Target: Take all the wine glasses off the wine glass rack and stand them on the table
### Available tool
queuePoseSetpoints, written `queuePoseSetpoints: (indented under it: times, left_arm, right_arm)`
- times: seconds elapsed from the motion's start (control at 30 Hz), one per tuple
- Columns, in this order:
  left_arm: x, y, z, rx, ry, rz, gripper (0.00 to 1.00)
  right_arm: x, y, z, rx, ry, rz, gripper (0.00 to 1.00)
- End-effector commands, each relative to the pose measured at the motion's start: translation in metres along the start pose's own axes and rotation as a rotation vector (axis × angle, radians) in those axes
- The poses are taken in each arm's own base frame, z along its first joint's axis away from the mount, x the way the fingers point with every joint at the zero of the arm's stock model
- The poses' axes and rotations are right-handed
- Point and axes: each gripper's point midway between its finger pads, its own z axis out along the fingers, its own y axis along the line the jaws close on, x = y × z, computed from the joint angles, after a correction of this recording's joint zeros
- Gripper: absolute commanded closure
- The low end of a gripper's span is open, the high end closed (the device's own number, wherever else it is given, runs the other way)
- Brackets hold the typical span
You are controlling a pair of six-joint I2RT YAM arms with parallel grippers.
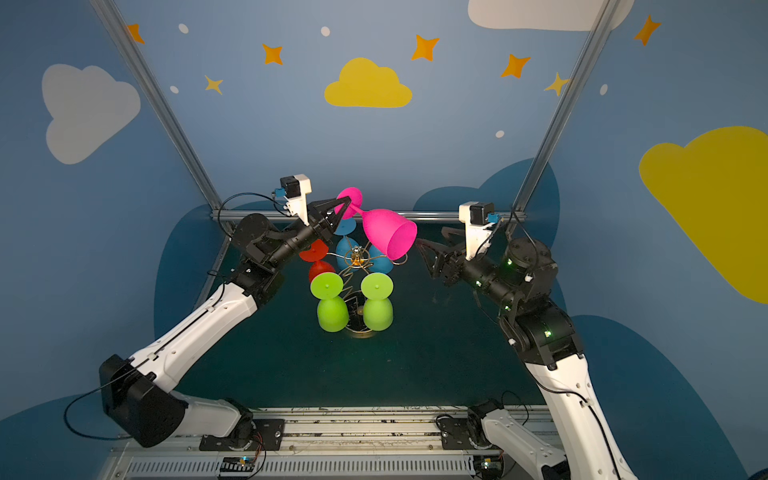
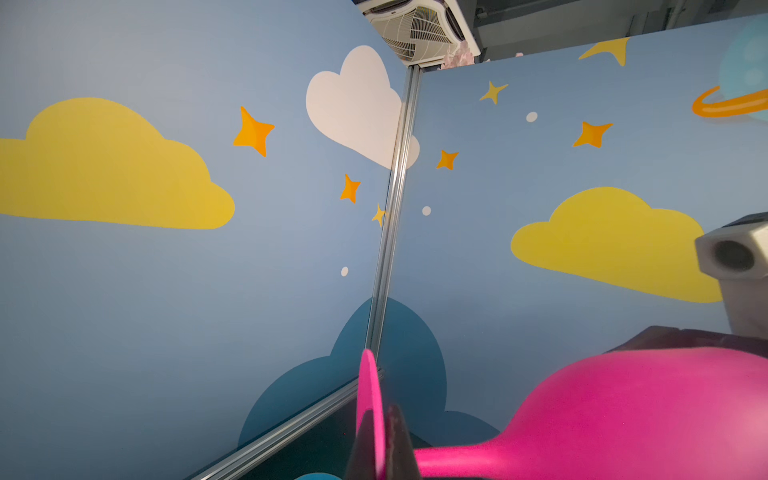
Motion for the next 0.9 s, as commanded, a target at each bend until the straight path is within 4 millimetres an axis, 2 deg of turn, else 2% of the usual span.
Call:
queuePoseSetpoints:
  times: [0.0, 0.17, 0.23, 0.37, 0.5, 0.63, 0.7, 0.73, 0.83, 0.87]
  left_arm:
    - [-0.006, -0.004, -0.006, 0.014, -0.015, -0.023, 0.97]
    - [0.000, -0.001, -0.006, 0.012, -0.004, -0.034, 0.97]
    - [0.000, -0.001, -0.006, 0.014, -0.004, -0.043, 0.97]
    - [0.002, 0.000, -0.006, 0.017, -0.001, -0.055, 0.97]
    - [0.006, 0.003, -0.007, 0.010, 0.005, -0.057, 0.97]
    - [0.008, 0.005, -0.006, 0.007, 0.007, -0.061, 0.96]
    - [0.008, 0.006, -0.006, 0.008, 0.006, -0.063, 0.93]
    - [0.007, 0.006, -0.006, 0.008, 0.005, -0.063, 0.92]
    - [0.008, 0.008, -0.006, -0.004, 0.005, -0.067, 0.80]
    - [0.007, 0.010, -0.006, -0.016, 0.000, -0.064, 0.72]
  right_arm:
    - [-0.005, 0.004, 0.012, -0.050, -0.015, 0.033, 0.28]
    - [-0.006, 0.008, 0.028, -0.111, -0.010, 0.069, 0.31]
    - [-0.005, 0.008, 0.036, -0.129, -0.002, 0.091, 0.36]
    - [-0.003, 0.009, 0.046, -0.153, 0.010, 0.117, 0.55]
    - [-0.004, 0.010, 0.048, -0.167, 0.007, 0.128, 0.75]
    - [-0.006, 0.011, 0.048, -0.170, 0.006, 0.131, 0.91]
    - [-0.007, 0.012, 0.048, -0.176, 0.006, 0.134, 1.00]
    - [-0.007, 0.012, 0.048, -0.177, 0.007, 0.137, 1.00]
    - [-0.007, 0.012, 0.047, -0.177, 0.003, 0.148, 1.00]
    - [-0.008, 0.012, 0.047, -0.171, -0.001, 0.150, 1.00]
